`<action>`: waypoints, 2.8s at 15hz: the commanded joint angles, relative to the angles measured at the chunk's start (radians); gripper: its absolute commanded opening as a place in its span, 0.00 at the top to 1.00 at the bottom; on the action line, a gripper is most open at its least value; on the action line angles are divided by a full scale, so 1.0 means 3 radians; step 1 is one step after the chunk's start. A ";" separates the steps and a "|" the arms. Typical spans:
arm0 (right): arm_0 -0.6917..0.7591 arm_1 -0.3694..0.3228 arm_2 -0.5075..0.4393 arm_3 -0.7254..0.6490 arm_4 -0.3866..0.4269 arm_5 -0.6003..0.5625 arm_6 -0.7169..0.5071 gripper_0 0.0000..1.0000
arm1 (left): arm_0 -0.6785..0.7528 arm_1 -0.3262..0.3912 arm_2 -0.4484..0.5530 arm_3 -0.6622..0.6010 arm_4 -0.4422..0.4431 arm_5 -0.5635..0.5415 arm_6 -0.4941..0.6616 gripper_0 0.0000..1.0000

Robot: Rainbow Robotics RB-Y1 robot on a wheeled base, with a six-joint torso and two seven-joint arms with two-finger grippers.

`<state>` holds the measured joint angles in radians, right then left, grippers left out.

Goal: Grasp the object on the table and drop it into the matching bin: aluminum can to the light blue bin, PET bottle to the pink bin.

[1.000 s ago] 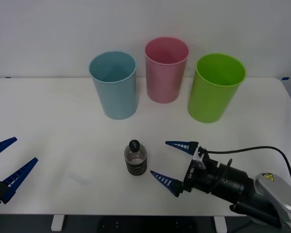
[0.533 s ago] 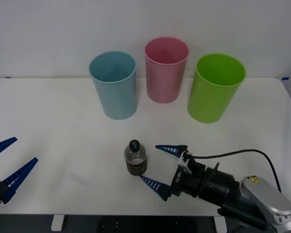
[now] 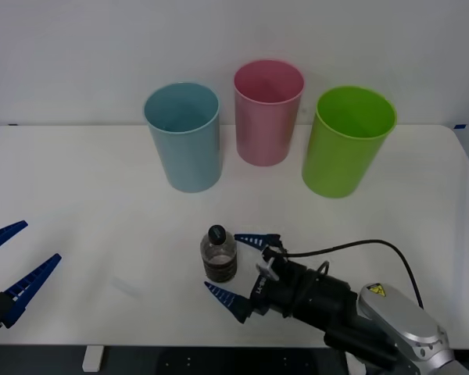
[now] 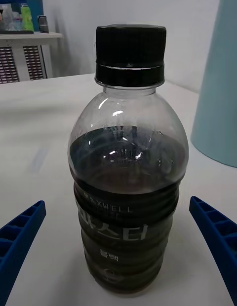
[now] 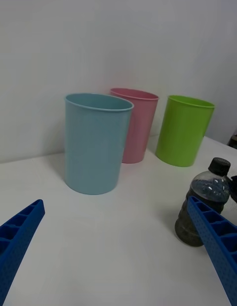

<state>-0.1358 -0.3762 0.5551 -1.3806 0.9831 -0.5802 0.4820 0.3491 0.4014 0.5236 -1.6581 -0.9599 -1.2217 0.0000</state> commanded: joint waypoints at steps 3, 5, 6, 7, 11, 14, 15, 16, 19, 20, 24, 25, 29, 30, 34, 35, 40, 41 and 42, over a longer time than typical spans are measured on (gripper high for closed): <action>-0.0059 0.0119 0.0103 0.0000 0.0077 0.0282 0.0014 0.00 | 0.0000 0.0000 0.0000 0.0000 0.0000 0.0000 0.0000 0.00; -0.0084 0.0134 0.0154 0.0000 0.0077 0.0369 0.0014 0.00 | 0.0000 0.0000 0.0000 0.0000 0.0000 0.0000 0.0000 0.00; -0.0089 0.0134 0.0164 0.0000 0.0077 0.0379 0.0014 0.00 | 0.0000 0.0000 0.0000 0.0000 0.0000 0.0000 0.0000 0.00; -0.0094 0.0134 0.0169 0.0000 0.0077 0.0390 0.0014 0.00 | 0.0000 0.0000 0.0000 0.0000 0.0000 0.0000 0.0000 0.00; -0.0105 0.0134 0.0174 0.0000 0.0077 0.0431 0.0014 0.00 | 0.0000 0.0000 0.0000 0.0000 0.0000 0.0000 0.0000 0.00; -0.0105 0.0134 0.0174 0.0000 0.0077 0.0446 -0.0001 0.93 | 0.0000 0.0000 0.0000 0.0000 0.0000 0.0000 0.0000 0.00; -0.0105 0.0134 0.0174 0.0000 0.0077 0.0446 -0.0001 0.98 | 0.0000 0.0000 0.0000 0.0000 0.0000 0.0000 0.0000 0.00; -0.0110 0.0134 0.0174 0.0000 0.0077 0.0446 -0.0001 1.00 | 0.0000 0.0000 0.0000 0.0000 0.0000 0.0000 0.0000 0.00; -0.0110 0.0134 0.0169 0.0000 0.0062 0.0441 -0.0006 1.00 | 0.0000 0.0000 0.0000 0.0000 0.0000 0.0000 0.0000 0.00; -0.0115 0.0134 0.0164 0.0000 0.0057 0.0441 -0.0016 1.00 | 0.0000 0.0000 0.0000 0.0000 0.0000 0.0000 0.0000 0.00; -0.0125 0.0103 0.0093 0.0000 -0.0004 0.0405 -0.0027 1.00 | 0.0000 0.0000 0.0000 0.0000 0.0000 0.0000 0.0000 0.00; -0.0115 0.0093 0.0057 0.0000 -0.0020 0.0369 -0.0042 1.00 | 0.0000 0.0000 0.0000 0.0000 0.0000 0.0000 0.0000 0.00; -0.0115 -0.0060 -0.0051 -0.0113 -0.0137 0.0323 -0.0144 1.00 | 0.0000 0.0000 0.0000 0.0000 0.0000 0.0000 0.0000 0.00; -0.0110 -0.0106 -0.0061 -0.0159 -0.0168 0.0323 -0.0200 1.00 | 0.0000 0.0000 0.0000 0.0000 0.0000 0.0000 0.0000 0.00; -0.0043 -0.0280 -0.0245 -0.0425 -0.0178 0.0226 -0.0645 1.00 | 0.0000 0.0000 0.0000 0.0000 0.0000 0.0000 0.0000 0.00; -0.0043 -0.0290 -0.0306 -0.0455 -0.0178 0.0170 -0.0753 1.00 | 0.0000 0.0000 0.0000 0.0000 0.0000 0.0000 0.0000 0.00; -0.0043 -0.0311 -0.0613 -0.0752 -0.0178 0.0083 -0.1244 1.00 | 0.0000 0.0000 0.0000 0.0000 0.0000 0.0000 0.0000 0.00; -0.0043 -0.0311 -0.0680 -0.0834 -0.0153 0.0088 -0.1336 1.00 | 0.0000 0.0000 0.0000 0.0000 0.0000 0.0000 0.0000 0.00; -0.0043 -0.0311 -0.0751 -0.0915 -0.0127 0.0093 -0.1428 1.00 | 0.0000 0.0000 0.0000 0.0000 0.0000 0.0000 0.0000 0.00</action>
<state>-0.1486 -0.4693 0.3454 -1.6370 0.9389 -0.5538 0.0739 0.3491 0.4014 0.5236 -1.6581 -0.9599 -1.2217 0.0000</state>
